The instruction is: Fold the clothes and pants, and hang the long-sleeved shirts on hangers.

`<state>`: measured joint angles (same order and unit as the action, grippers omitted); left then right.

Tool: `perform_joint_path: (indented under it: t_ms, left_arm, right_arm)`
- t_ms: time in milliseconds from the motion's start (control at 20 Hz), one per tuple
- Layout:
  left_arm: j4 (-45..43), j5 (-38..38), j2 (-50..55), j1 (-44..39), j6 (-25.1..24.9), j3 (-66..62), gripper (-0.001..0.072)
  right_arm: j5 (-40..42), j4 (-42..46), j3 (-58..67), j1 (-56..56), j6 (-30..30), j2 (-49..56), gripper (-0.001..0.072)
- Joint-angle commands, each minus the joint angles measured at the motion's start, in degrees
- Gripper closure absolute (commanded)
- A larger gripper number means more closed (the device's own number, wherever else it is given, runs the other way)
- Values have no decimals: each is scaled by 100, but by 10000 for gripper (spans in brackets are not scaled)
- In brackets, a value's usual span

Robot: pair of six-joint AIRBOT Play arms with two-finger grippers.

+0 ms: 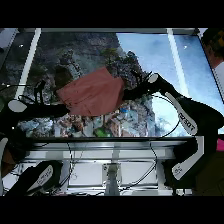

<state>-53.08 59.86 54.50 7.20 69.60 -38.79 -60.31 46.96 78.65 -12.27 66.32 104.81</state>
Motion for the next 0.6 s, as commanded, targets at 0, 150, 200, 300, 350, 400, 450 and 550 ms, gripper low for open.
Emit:
perform_joint_path:
  t_ms: [0, 150, 200, 300, 350, 400, 450, 550]
  left_arm:
    - [354, -4, -33, 7, 2, -201, 691]
    - [389, -74, -109, 42, 0, -789, 692]
    - [385, -118, -142, 76, 0, -1014, 692]
    - [387, -245, -210, 155, 0, -1362, 691]
    - [389, -330, -247, 188, 2, -1488, 692]
    - [389, -433, -291, 197, 0, -1580, 692]
    - [428, -549, -356, 195, 2, -1663, 691]
    - [820, -787, -546, 195, -2, -1790, 692]
  right_arm:
    - [-256, 699, 260, 87, 2, -282, 702]
    - [-308, 975, 260, 313, 0, -1003, 703]
    - [-264, 966, 260, 385, 0, -1305, 703]
    - [-42, 986, 260, 455, -4, -1989, 703]
    - [131, 1043, 260, 455, -4, -2361, 703]
    - [260, 1054, 260, 455, -4, -2697, 703]
    - [356, 1058, 260, 455, -4, -3053, 703]
    - [398, 1071, 260, 455, 0, -3709, 703]
